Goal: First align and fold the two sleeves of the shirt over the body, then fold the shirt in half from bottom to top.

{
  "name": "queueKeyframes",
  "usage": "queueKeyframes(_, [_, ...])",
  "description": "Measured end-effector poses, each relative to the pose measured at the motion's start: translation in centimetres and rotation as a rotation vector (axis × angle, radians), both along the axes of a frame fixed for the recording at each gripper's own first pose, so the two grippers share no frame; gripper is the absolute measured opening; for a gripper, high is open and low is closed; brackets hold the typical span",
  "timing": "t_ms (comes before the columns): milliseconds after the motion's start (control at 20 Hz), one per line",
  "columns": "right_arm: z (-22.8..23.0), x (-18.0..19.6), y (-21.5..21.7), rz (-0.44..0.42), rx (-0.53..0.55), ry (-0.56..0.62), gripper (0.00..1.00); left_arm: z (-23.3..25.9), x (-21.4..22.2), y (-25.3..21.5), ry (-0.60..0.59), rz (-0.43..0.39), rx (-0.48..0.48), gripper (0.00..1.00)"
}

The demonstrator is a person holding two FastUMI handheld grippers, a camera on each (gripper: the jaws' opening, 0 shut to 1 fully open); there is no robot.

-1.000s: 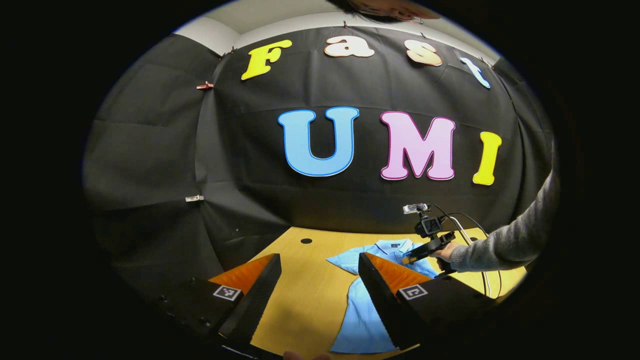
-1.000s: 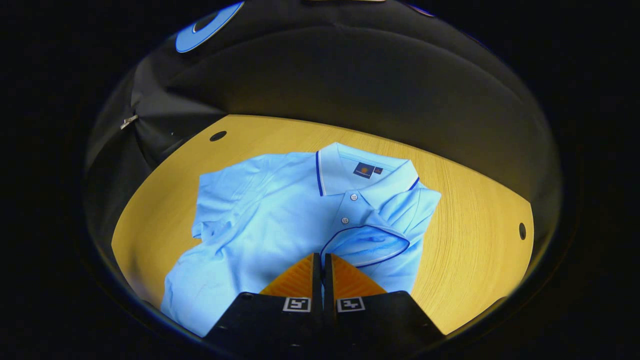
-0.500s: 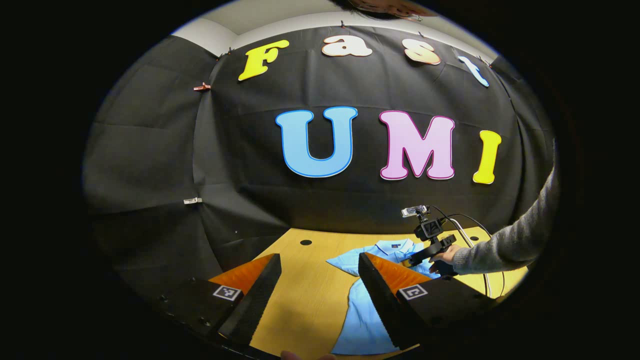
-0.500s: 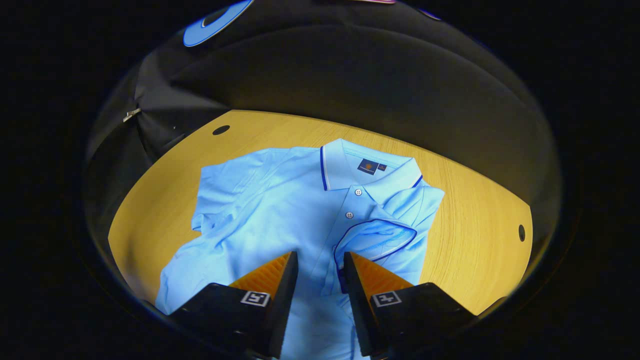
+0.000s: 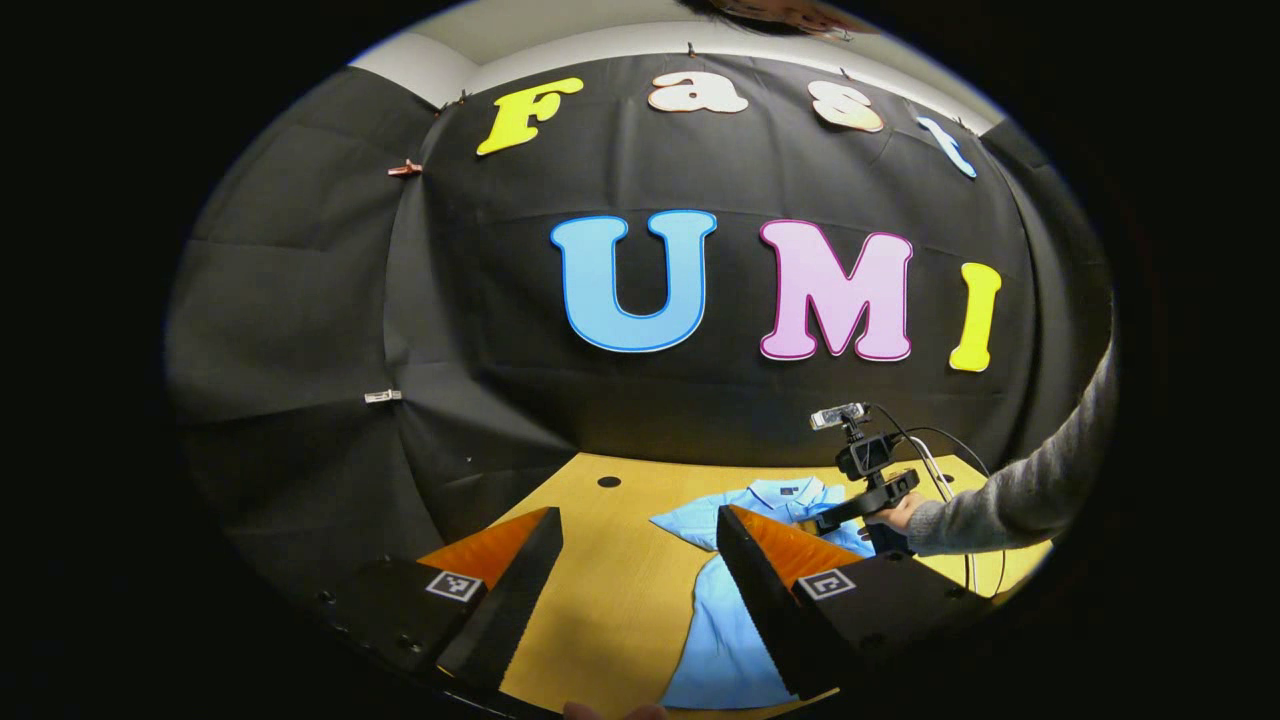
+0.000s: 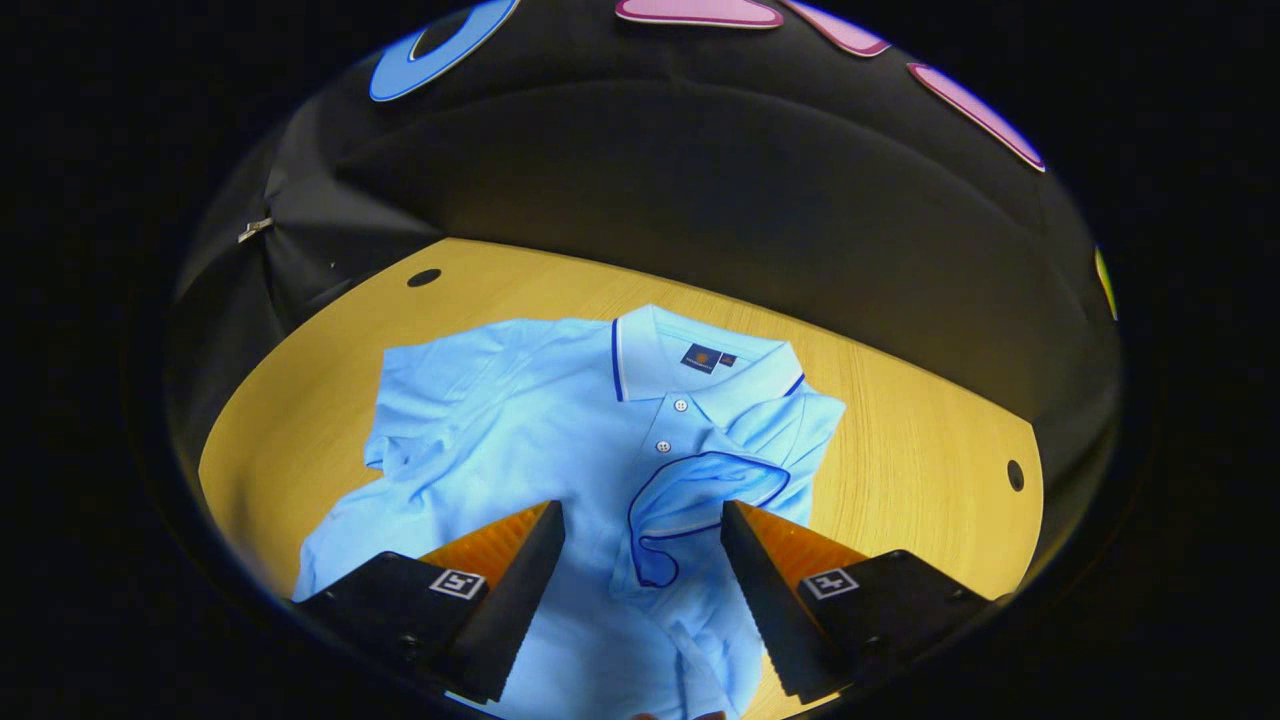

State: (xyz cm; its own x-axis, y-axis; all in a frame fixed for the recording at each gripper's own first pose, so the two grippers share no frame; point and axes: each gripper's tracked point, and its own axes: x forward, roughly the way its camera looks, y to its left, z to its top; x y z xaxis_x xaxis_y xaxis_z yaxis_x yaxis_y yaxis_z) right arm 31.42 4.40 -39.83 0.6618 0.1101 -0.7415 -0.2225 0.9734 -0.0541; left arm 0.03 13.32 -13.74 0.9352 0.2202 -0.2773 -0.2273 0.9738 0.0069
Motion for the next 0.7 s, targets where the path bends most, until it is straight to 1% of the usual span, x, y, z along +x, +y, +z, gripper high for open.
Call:
queueKeyframes(100, [2.3,0.4,0.4,-0.003,0.047,-0.077,0.98,0.0,-0.1,-0.1,-0.003,-0.011,0.002,0.98])
queueKeyframes(200, [5.6,0.6,-0.1,-0.006,0.068,-0.178,0.98,0.2,0.1,-0.1,-0.014,-0.019,0.003,0.99])
queueKeyframes(350, [11.9,-0.8,-1.2,-0.035,0.086,-0.321,0.98,0.5,1.0,-0.5,-0.032,-0.036,-0.006,0.98])
queueKeyframes(500, [19.5,-4.6,-2.4,-0.07,0.107,-0.476,0.98,0.7,1.7,-1.1,-0.058,-0.061,-0.022,0.98])
queueKeyframes(600, [25.0,-8.0,-2.9,-0.083,0.131,-0.577,0.98,0.4,2.2,-1.7,-0.068,-0.083,-0.037,0.98])
queueKeyframes(700, [29.3,-11.3,-3.1,-0.091,0.162,-0.657,0.97,-0.3,3.3,-2.1,-0.064,-0.102,-0.043,0.98])
